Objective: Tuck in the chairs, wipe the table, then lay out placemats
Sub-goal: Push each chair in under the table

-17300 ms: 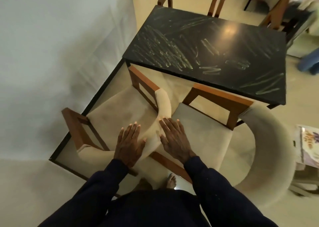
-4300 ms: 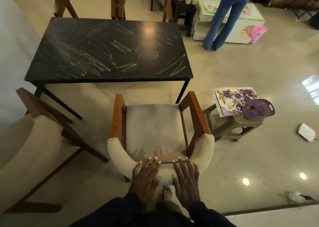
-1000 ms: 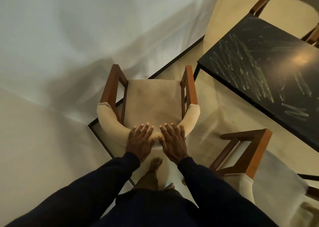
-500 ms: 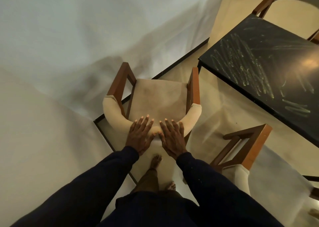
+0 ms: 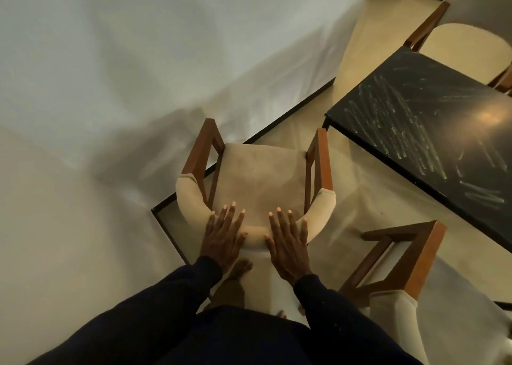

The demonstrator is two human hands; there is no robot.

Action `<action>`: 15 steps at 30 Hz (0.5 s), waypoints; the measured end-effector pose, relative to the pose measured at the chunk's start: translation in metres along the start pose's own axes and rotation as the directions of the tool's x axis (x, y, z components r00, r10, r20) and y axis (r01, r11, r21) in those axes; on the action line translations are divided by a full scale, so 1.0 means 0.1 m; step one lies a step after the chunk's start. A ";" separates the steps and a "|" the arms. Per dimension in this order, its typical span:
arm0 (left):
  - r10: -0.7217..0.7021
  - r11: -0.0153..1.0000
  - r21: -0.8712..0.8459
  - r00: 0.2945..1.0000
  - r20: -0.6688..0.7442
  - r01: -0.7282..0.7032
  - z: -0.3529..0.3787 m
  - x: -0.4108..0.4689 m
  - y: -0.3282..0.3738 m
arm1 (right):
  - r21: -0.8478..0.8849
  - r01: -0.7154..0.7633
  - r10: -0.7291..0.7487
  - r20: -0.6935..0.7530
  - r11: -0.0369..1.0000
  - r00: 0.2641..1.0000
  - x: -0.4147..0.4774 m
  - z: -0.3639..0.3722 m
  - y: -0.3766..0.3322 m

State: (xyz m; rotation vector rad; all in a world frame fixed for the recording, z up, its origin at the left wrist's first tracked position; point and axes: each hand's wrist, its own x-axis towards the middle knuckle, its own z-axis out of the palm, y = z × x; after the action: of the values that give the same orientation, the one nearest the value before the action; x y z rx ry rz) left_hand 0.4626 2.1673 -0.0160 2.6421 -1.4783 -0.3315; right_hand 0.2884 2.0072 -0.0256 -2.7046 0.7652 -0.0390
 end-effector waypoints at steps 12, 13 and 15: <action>0.179 0.982 -0.064 0.984 0.015 -0.177 -0.01 0.22 -0.34 | -0.078 -0.101 0.102 0.015 0.992 0.995 0.17 0.03 -0.50; 0.186 0.980 -0.074 0.983 -0.004 -0.185 0.02 0.22 -0.34 | -0.073 -0.107 0.107 0.005 0.992 0.994 0.15 0.05 -0.50; 0.199 0.975 -0.091 0.979 -0.043 -0.202 0.05 0.23 -0.34 | -0.071 -0.105 0.105 -0.011 0.992 0.994 0.14 0.06 -0.51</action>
State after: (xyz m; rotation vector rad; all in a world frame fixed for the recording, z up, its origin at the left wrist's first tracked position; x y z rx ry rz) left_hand 0.5014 2.1663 -0.0307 2.3879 -1.6566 -0.3282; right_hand 0.3267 2.0432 -0.0162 -2.7281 0.9271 0.0034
